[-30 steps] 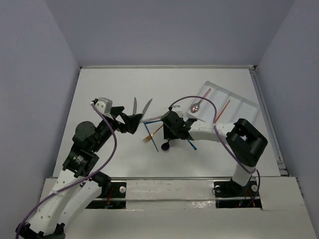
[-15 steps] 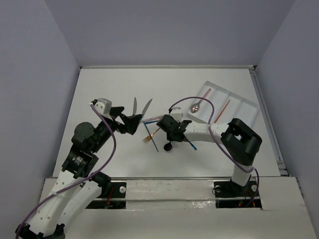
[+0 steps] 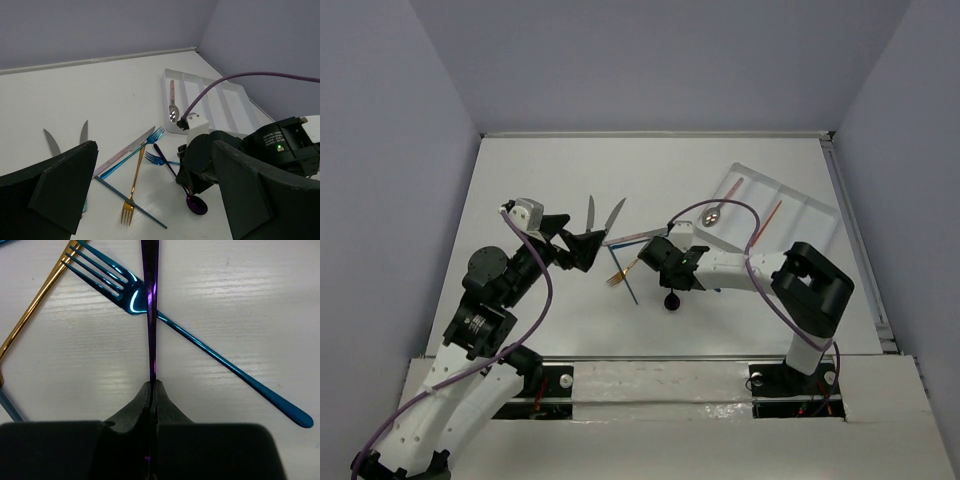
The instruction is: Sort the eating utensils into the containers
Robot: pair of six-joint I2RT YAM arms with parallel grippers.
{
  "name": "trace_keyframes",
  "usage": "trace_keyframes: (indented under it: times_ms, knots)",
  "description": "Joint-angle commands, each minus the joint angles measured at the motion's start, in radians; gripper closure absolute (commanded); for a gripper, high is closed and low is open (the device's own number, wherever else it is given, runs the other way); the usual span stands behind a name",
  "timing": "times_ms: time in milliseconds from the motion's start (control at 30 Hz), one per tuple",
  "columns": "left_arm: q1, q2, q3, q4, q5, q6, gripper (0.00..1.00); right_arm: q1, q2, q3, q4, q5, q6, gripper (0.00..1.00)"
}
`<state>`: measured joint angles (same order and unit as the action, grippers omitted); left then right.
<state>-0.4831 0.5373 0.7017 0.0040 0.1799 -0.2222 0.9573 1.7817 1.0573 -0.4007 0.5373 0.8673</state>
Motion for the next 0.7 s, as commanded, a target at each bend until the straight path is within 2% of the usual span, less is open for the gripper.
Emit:
trace_keyframes:
  times_ms: [0, 233, 367, 500, 667]
  knots:
    - [-0.005, -0.005, 0.022, 0.05, 0.016, -0.006, 0.01, 0.011, -0.091, 0.001, -0.061, 0.105, 0.029, 1.0]
    - [-0.005, -0.005, 0.022, 0.048, 0.016, -0.005, 0.01, -0.005, -0.289, 0.007, -0.027, 0.159, -0.091, 1.0]
    - [-0.005, -0.005, 0.024, 0.047, 0.016, -0.005, 0.01, -0.126, -0.346, 0.0, 0.078, 0.136, -0.186, 1.0]
    - [-0.005, -0.005, 0.022, 0.045, 0.013, -0.005, 0.01, -0.337, -0.375, -0.008, 0.218, 0.05, -0.263, 1.0]
    - [-0.005, -0.002, 0.024, 0.044, 0.012, -0.003, 0.01, -0.482, -0.274, 0.061, 0.289, 0.01, -0.28, 1.0]
